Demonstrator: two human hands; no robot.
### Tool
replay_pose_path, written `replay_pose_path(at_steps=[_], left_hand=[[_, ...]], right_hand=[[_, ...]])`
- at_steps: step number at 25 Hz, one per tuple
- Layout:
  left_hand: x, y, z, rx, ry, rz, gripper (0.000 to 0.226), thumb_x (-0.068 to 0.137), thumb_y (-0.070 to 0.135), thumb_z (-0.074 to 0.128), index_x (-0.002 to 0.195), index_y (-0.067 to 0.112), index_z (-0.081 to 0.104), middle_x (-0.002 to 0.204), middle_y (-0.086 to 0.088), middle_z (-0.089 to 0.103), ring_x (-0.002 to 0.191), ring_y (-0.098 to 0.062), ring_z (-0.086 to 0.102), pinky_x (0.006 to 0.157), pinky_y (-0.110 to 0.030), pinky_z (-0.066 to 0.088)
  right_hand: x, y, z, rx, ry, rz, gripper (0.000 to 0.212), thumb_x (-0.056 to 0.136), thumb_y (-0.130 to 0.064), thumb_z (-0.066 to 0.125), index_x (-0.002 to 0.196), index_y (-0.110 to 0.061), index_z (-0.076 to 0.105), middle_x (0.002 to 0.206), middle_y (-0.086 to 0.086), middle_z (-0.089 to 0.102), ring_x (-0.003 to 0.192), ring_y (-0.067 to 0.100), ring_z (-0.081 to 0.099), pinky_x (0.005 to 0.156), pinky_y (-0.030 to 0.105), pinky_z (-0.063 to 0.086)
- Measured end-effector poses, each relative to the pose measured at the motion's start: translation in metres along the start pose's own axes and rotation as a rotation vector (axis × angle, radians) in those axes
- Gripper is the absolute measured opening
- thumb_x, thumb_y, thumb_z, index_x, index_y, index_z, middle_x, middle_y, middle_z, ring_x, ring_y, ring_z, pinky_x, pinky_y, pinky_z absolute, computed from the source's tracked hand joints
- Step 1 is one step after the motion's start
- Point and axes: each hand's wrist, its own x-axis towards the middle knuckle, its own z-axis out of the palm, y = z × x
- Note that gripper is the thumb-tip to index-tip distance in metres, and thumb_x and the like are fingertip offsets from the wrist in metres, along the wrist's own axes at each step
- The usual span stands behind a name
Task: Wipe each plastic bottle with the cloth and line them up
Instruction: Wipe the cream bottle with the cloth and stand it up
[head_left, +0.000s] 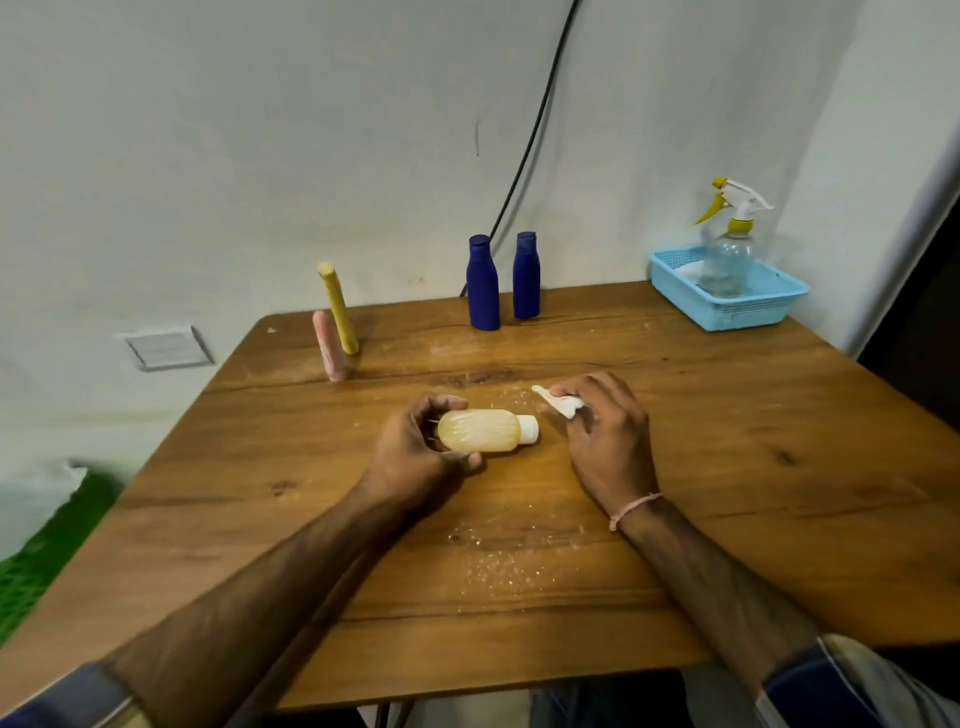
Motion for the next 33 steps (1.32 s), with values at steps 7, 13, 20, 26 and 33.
replay_pose_path(at_steps=[7, 13, 20, 26, 33], left_hand=[[-0.004, -0.015, 0.011, 0.216, 0.092, 0.134, 0.064, 0.062, 0.003, 0.092, 0.114, 0.025, 0.063, 0.113, 0.011, 0.068, 0.110, -0.006, 0.064, 0.095, -0.030, 0.057], [-0.006, -0.019, 0.010, 0.259, 0.148, 0.251, 0.057, 0.062, 0.012, 0.093, 0.110, 0.021, 0.065, 0.103, 0.010, 0.072, 0.094, -0.004, 0.069, 0.082, -0.024, 0.060], [-0.009, -0.018, 0.011, 0.318, 0.121, 0.259, 0.058, 0.067, 0.006, 0.091, 0.114, 0.020, 0.060, 0.110, 0.008, 0.067, 0.100, -0.008, 0.066, 0.083, -0.023, 0.059], [-0.012, -0.014, 0.013, 0.405, 0.122, 0.278, 0.059, 0.070, 0.008, 0.090, 0.119, 0.020, 0.059, 0.117, 0.006, 0.063, 0.107, -0.009, 0.059, 0.091, -0.024, 0.054], [-0.014, -0.014, 0.015, 0.457, 0.114, 0.323, 0.055, 0.072, 0.016, 0.089, 0.117, 0.017, 0.059, 0.110, 0.009, 0.060, 0.100, -0.009, 0.059, 0.086, -0.021, 0.054]], right_hand=[[-0.016, -0.026, 0.015, -0.218, -0.141, -0.019, 0.043, 0.077, 0.008, 0.055, 0.110, -0.012, 0.073, 0.098, 0.005, 0.063, 0.097, 0.022, 0.056, 0.079, 0.037, 0.053], [-0.031, -0.056, 0.027, -0.198, -0.278, -0.327, 0.043, 0.078, 0.011, 0.059, 0.113, -0.011, 0.071, 0.108, 0.005, 0.064, 0.102, 0.022, 0.056, 0.089, 0.034, 0.048], [-0.033, -0.059, 0.029, -0.220, -0.223, -0.302, 0.045, 0.075, 0.012, 0.054, 0.114, -0.005, 0.070, 0.112, 0.009, 0.066, 0.106, 0.024, 0.057, 0.099, 0.036, 0.045], [-0.024, -0.046, 0.026, -0.204, -0.133, -0.156, 0.047, 0.076, 0.014, 0.054, 0.114, -0.008, 0.071, 0.108, 0.007, 0.066, 0.103, 0.022, 0.055, 0.087, 0.041, 0.051], [-0.023, -0.046, 0.020, -0.120, -0.146, -0.199, 0.048, 0.069, 0.020, 0.059, 0.108, -0.006, 0.073, 0.106, 0.006, 0.067, 0.102, 0.021, 0.058, 0.090, 0.034, 0.050]])
